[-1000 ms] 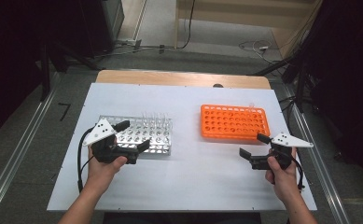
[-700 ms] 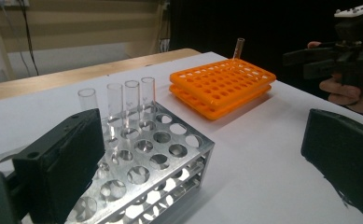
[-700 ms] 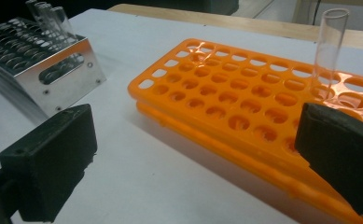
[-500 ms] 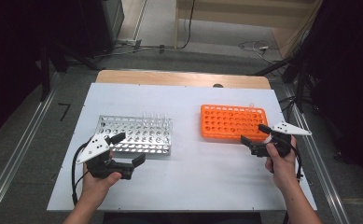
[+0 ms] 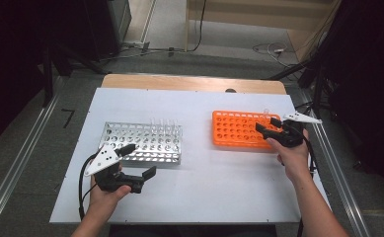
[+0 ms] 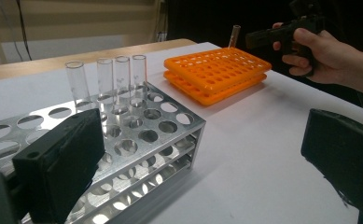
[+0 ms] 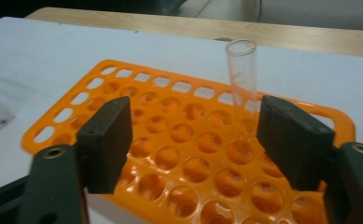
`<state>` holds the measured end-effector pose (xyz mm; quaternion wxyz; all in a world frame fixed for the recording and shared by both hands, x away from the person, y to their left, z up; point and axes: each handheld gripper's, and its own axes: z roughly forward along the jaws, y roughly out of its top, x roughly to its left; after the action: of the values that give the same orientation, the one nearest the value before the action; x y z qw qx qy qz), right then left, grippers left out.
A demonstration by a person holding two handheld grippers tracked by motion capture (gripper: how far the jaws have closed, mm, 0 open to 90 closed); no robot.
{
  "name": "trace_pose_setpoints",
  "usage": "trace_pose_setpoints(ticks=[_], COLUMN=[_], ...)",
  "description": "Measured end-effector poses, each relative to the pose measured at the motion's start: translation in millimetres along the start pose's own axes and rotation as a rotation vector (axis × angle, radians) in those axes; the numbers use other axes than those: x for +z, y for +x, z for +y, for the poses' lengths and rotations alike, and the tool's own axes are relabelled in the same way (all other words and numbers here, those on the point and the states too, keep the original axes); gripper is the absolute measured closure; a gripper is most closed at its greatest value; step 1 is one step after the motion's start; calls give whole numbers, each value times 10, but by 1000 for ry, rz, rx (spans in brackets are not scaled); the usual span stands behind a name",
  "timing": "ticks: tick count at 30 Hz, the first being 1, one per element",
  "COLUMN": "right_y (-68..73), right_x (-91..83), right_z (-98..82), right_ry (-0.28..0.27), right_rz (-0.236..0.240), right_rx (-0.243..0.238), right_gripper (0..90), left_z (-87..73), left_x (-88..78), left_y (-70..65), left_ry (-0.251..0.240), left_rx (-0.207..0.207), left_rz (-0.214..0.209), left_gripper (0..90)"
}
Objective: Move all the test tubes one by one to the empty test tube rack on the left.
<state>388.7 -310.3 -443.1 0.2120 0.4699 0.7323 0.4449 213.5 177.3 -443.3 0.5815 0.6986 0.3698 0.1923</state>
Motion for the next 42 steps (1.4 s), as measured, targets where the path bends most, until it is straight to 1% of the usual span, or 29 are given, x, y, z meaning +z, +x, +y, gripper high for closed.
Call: trace_pose_setpoints(ticks=[2,5,6,8,10,12,14,18,21,22,24,25,29,33,36,39,42], right_y=[-29,-76,-92,-118,-145,-160,-169,-182,-184,-178,-161,-156,-151,-171,-177,-179,-181], right_x=[61,155,182,229,269,302,329,368,376,378,383,387,385,374,350,305,241], right_z=[19,30,29,32,36,44,51,40,35,34,33,31,30,31,44,67,90], right_ry=[10,37,38,57,69,76,82,97,97,98,100,98,93,87,72,44,18], right_rz=[-29,-57,-62,-68,-65,-74,-82,-108,-116,-120,-137,-144,-175,-163,-161,-155,-145], right_rx=[7,20,23,38,42,48,44,51,55,54,32,20,16,29,29,40,42], right_gripper=[324,407,434,485,520,558,572,606,662,667,686,699,736,740,740,741,741], left_z=[0,-3,-4,-4,-6,-7,-8,-11,-12,-12,-12,-11,-10,-10,-11,-10,-11], left_x=[-4,-5,-5,-4,1,5,7,11,13,14,19,22,26,23,24,26,28], left_y=[4,5,6,5,4,0,-1,1,4,5,5,5,3,6,10,7,7], left_ry=[4,4,6,7,7,5,6,7,6,8,12,15,12,13,13,13,13], left_rx=[-3,-5,-3,-3,-8,-9,-10,-10,-13,-13,-16,-21,-22,-22,-22,-19,-19], left_rz=[-1,-1,-2,-3,-6,-8,-8,-9,-9,-9,-7,-7,-7,-3,-3,-3,-2], left_gripper=[0,0,0,0,0,0,0,0,0,0,0,0,0,0,0,0,0])
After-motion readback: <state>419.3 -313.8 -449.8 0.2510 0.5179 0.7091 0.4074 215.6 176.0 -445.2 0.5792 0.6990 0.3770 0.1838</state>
